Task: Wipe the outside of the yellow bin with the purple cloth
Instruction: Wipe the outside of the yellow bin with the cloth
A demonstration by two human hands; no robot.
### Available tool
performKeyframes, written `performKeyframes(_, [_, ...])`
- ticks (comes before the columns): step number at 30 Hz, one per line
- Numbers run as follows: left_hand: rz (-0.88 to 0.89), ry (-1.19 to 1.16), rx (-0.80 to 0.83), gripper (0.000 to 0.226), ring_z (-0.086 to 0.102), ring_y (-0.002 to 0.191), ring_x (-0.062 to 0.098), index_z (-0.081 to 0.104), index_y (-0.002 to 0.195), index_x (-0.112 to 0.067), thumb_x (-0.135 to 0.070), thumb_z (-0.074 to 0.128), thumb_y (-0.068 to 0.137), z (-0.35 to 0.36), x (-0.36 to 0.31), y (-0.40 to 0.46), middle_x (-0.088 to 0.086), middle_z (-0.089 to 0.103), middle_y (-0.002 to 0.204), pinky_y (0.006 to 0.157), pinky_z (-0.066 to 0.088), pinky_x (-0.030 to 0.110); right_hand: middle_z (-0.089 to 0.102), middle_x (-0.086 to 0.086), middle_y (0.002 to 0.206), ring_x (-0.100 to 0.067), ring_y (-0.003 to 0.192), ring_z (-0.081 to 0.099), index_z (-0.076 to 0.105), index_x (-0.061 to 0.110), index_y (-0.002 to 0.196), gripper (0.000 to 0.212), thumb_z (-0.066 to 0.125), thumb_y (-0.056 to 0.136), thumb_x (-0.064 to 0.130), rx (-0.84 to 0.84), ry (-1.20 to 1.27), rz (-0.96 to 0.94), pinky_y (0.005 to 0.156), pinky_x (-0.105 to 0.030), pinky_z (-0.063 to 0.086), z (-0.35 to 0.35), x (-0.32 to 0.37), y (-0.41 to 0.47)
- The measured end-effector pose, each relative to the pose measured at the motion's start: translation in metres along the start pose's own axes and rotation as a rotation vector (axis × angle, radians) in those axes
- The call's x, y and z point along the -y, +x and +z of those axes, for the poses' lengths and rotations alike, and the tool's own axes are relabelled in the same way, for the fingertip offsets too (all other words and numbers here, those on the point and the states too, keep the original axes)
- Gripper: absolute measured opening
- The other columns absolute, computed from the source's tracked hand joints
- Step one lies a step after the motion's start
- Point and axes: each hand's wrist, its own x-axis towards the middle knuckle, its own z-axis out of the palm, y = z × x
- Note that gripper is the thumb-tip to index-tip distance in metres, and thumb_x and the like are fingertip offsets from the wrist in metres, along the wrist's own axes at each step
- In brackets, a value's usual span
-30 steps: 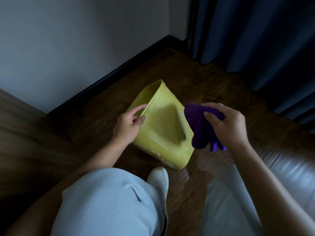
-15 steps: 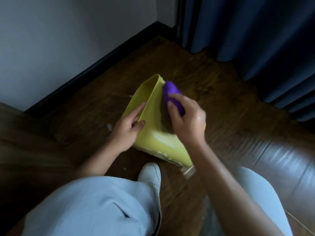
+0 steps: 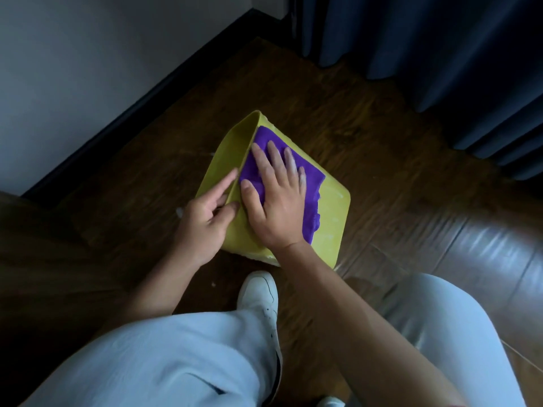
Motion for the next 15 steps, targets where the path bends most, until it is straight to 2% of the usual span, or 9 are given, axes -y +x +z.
performKeyframes(3, [0.006,-0.025,-0.03,0.057,0.068,0.119,0.017,0.051,0.147,-0.048,-0.025,0.059,0.096,0.0,0.007,0.001,-0.013,0.073,0.126,0.101,0.056,0.04,0.025,0.003,0.172,-0.02,0.161,0.009,0.034,0.037,0.16,0.057,0.037,0.106,0.053,0.046,-0.053,0.097,0.126,-0.059,0.008,0.002,-0.019,-0.005])
performKeyframes(5, [-0.013,-0.076,-0.059,0.056,0.065,0.126,0.02,0.054,0.145,-0.048,-0.025,0.06,0.094,-0.001,0.011,0.002,0.0,0.071,0.133,0.106,0.053,0.045,0.024,0.004,0.172,-0.02,0.161,0.009,0.034,0.039,0.16,0.057,0.038,0.105,0.055,0.065,-0.101,0.185,0.126,-0.059,0.009,-0.002,-0.038,-0.011])
performKeyframes(8, [-0.011,-0.076,-0.078,0.055,0.058,0.13,0.001,0.055,0.143,-0.049,-0.026,0.06,0.094,-0.002,0.011,0.001,-0.019,0.067,0.133,0.106,0.049,0.024,0.024,0.005,0.172,-0.019,0.16,0.01,0.036,0.04,0.159,0.059,0.04,0.102,0.056,0.053,-0.122,0.351,0.126,-0.059,0.01,-0.008,-0.069,-0.025])
performKeyframes(9, [-0.013,-0.075,-0.074,0.055,0.057,0.132,0.001,0.054,0.143,-0.049,-0.026,0.06,0.094,-0.002,0.012,0.002,-0.019,0.066,0.135,0.107,0.048,0.023,0.024,0.005,0.172,-0.019,0.16,0.012,0.037,0.04,0.158,0.06,0.039,0.101,0.056,0.035,-0.122,0.408,0.126,-0.059,0.012,-0.011,-0.078,-0.029])
performKeyframes(11, [-0.024,-0.083,-0.067,0.054,0.056,0.135,0.008,0.054,0.143,-0.051,-0.027,0.059,0.095,-0.002,0.012,0.002,-0.007,0.065,0.14,0.109,0.047,0.028,0.027,0.005,0.171,-0.019,0.159,0.016,0.038,0.04,0.158,0.061,0.038,0.099,0.058,0.004,-0.116,0.495,0.124,-0.058,0.017,-0.012,-0.09,-0.034])
performKeyframes(12, [-0.029,-0.092,-0.065,0.054,0.058,0.133,0.008,0.054,0.143,-0.051,-0.027,0.06,0.095,-0.004,0.012,0.003,-0.008,0.067,0.137,0.107,0.049,0.027,0.028,0.004,0.17,-0.02,0.158,0.019,0.038,0.04,0.157,0.062,0.036,0.099,0.059,-0.004,-0.126,0.513,0.124,-0.057,0.019,-0.012,-0.094,-0.035])
performKeyframes(15, [-0.053,-0.109,-0.061,0.052,0.062,0.124,-0.001,0.055,0.142,-0.049,-0.025,0.06,0.096,-0.004,0.012,0.003,-0.029,0.069,0.122,0.1,0.052,0.021,0.033,0.001,0.168,-0.026,0.154,0.027,0.038,0.038,0.157,0.062,0.034,0.1,0.06,-0.015,-0.179,0.55,0.119,-0.052,0.028,-0.014,-0.105,-0.038])
